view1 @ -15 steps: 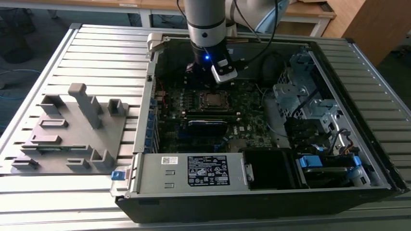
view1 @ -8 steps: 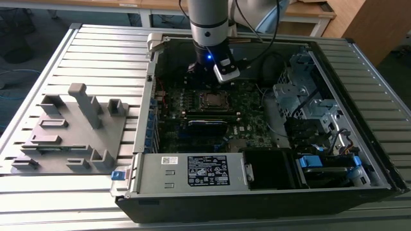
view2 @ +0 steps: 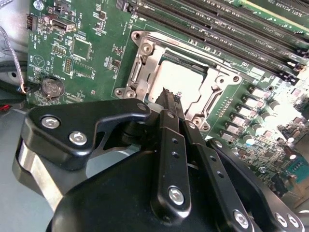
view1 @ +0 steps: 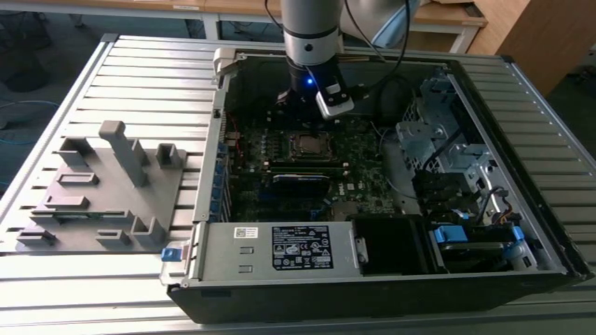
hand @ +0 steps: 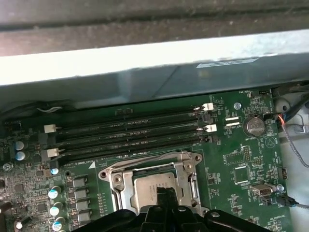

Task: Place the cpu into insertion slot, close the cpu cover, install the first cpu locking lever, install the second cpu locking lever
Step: 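Install the first cpu locking lever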

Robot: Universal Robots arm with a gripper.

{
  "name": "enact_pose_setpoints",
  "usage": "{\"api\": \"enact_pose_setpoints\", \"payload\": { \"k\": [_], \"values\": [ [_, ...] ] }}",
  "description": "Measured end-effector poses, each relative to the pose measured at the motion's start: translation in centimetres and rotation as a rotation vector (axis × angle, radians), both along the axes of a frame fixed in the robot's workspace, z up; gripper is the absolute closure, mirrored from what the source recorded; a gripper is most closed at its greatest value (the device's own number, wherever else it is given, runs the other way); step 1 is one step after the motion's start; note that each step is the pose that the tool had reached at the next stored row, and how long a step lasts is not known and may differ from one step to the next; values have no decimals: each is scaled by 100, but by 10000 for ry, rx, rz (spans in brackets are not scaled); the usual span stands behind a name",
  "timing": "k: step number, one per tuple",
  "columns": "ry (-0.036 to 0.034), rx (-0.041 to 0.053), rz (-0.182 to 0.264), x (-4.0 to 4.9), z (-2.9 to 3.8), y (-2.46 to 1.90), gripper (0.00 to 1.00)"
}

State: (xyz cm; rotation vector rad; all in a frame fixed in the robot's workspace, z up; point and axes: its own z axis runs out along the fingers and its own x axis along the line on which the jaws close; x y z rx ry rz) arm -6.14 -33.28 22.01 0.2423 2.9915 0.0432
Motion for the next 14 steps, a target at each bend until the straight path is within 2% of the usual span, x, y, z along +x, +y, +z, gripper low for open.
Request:
{"api": "enact_pose_setpoints", "payload": {
  "k": [6,7,8,12,13,14],
  "values": [
    [27,-57,0,8,-1,4,90],
    [127,-100,0,10,-3,4,90],
    [267,-142,1,12,-4,4,90],
    [920,-307,3,24,-9,4,90],
    [1042,-328,4,26,-9,4,90],
    [1043,-329,4,26,-8,3,90]
  ]
}}
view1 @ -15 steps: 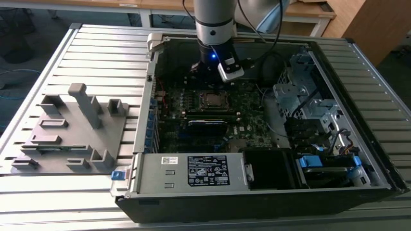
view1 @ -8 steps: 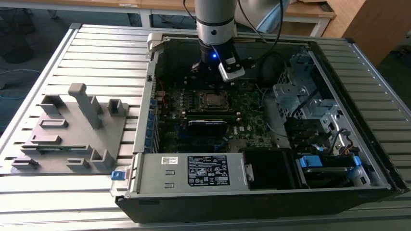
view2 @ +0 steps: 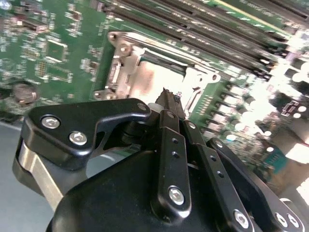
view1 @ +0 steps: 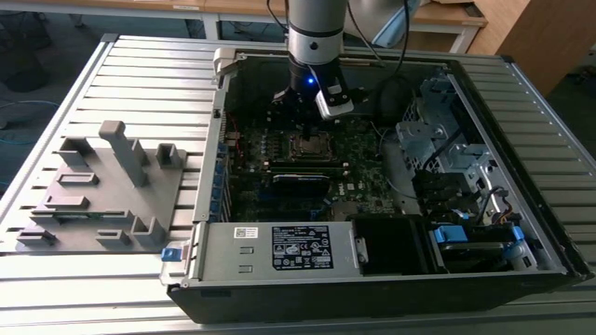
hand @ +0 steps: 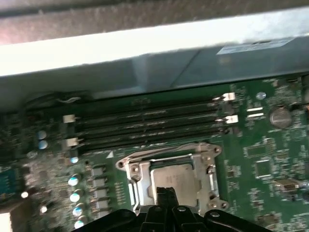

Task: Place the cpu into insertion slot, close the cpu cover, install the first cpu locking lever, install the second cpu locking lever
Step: 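Install the first cpu locking lever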

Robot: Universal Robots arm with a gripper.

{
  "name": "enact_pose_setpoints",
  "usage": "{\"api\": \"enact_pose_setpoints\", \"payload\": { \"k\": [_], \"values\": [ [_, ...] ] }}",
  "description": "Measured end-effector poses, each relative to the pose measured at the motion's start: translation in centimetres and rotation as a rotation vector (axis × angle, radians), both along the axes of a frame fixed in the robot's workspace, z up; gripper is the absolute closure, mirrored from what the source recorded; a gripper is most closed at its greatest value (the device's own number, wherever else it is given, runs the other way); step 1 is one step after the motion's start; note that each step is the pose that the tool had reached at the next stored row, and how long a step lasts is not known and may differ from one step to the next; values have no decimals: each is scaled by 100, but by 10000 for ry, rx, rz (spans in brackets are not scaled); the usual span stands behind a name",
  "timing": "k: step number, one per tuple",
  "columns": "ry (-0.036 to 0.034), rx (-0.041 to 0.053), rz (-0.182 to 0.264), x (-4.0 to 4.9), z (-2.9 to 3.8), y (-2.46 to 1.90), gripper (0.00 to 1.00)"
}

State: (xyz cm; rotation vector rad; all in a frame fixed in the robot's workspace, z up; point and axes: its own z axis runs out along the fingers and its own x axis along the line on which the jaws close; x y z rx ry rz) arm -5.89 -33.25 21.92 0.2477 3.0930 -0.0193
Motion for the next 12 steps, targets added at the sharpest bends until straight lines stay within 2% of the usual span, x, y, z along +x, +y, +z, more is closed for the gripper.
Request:
{"api": "enact_pose_setpoints", "payload": {
  "k": [7,12],
  "values": [
    [5,2,0,0,10,0,90],
    [14,4,0,0,109,0,90]
  ]
}}
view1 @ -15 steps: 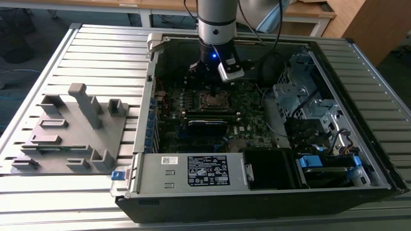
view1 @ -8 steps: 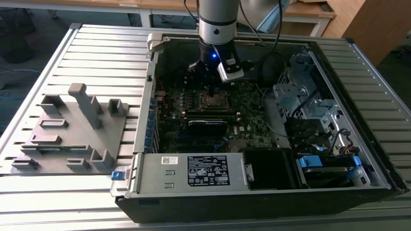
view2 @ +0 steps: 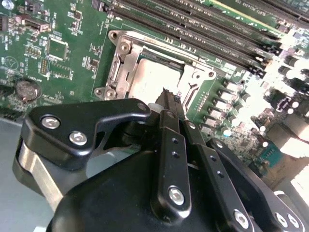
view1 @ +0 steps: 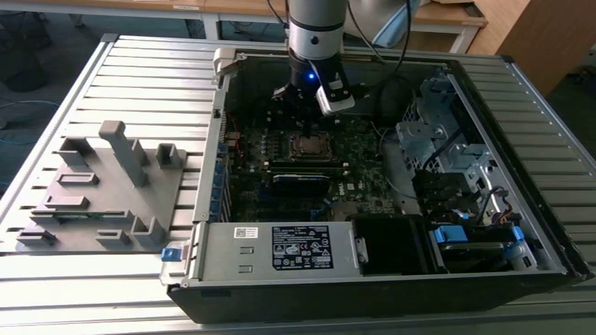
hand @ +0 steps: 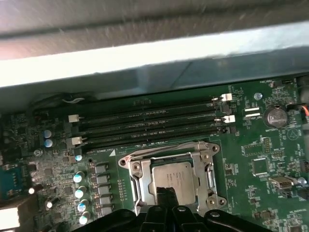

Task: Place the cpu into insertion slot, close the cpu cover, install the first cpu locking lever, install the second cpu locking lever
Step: 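Install the first cpu locking lever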

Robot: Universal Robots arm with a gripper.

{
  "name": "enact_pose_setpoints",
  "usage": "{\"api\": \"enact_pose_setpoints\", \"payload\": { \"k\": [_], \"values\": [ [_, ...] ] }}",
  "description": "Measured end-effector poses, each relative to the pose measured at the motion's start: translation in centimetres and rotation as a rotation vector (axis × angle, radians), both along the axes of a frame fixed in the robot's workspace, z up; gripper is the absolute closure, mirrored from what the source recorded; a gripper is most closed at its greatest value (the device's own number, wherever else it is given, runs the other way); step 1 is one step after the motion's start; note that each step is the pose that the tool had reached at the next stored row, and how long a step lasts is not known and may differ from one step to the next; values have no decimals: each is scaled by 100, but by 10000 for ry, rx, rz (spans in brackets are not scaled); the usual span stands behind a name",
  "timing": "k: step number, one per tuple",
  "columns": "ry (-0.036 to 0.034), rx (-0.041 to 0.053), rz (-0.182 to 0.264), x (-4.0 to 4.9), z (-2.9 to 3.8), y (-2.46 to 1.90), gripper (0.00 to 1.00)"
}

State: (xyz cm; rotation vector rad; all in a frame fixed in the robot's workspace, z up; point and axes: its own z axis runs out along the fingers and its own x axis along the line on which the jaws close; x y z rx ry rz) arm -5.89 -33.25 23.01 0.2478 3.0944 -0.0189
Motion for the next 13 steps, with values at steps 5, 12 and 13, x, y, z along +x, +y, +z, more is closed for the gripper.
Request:
{"api": "enact_pose_setpoints", "payload": {
  "k": [5,12,13],
  "values": [
    [1,0,1,3,34,0,90],
    [3,-2,1,67,35,16,90],
    [3,-1,1,75,35,18,90]
  ]
}}
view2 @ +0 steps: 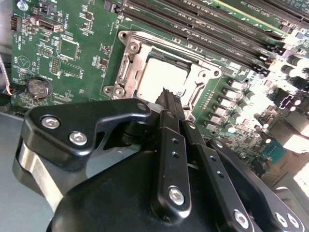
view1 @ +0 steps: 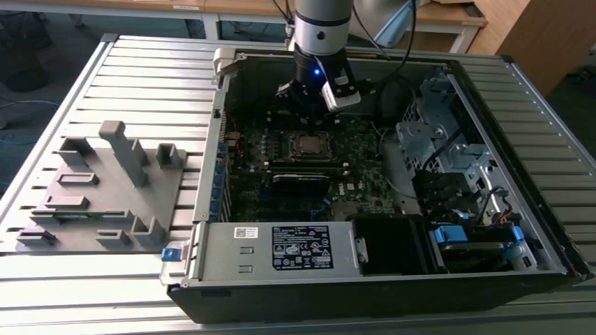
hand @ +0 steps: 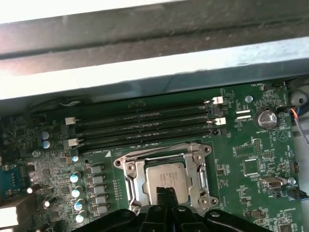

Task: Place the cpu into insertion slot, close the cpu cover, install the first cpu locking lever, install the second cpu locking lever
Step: 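Install the first cpu locking lever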

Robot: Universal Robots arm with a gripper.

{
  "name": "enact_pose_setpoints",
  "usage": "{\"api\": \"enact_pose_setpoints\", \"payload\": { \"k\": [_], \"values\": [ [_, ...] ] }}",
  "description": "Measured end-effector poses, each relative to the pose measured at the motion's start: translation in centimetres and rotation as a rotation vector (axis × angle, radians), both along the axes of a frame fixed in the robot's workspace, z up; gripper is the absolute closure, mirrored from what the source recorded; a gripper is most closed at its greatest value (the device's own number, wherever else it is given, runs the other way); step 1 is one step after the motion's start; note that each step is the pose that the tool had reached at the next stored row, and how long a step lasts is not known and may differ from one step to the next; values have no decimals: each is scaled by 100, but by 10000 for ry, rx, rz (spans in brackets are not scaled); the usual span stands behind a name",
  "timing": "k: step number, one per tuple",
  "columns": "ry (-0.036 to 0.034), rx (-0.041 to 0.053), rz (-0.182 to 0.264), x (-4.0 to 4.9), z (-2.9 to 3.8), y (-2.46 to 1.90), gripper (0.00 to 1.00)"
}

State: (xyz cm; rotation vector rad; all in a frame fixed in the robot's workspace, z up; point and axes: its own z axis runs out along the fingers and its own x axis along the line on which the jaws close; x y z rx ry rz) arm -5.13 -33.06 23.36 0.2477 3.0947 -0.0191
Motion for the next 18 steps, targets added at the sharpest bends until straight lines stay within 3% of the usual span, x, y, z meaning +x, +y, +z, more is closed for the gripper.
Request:
{"api": "enact_pose_setpoints", "payload": {
  "k": [8,13,18],
  "values": [
    [1,-2,0,7,4,1,90],
    [0,0,0,7,62,1,90],
    [0,0,1,23,69,1,90]
  ]
}}
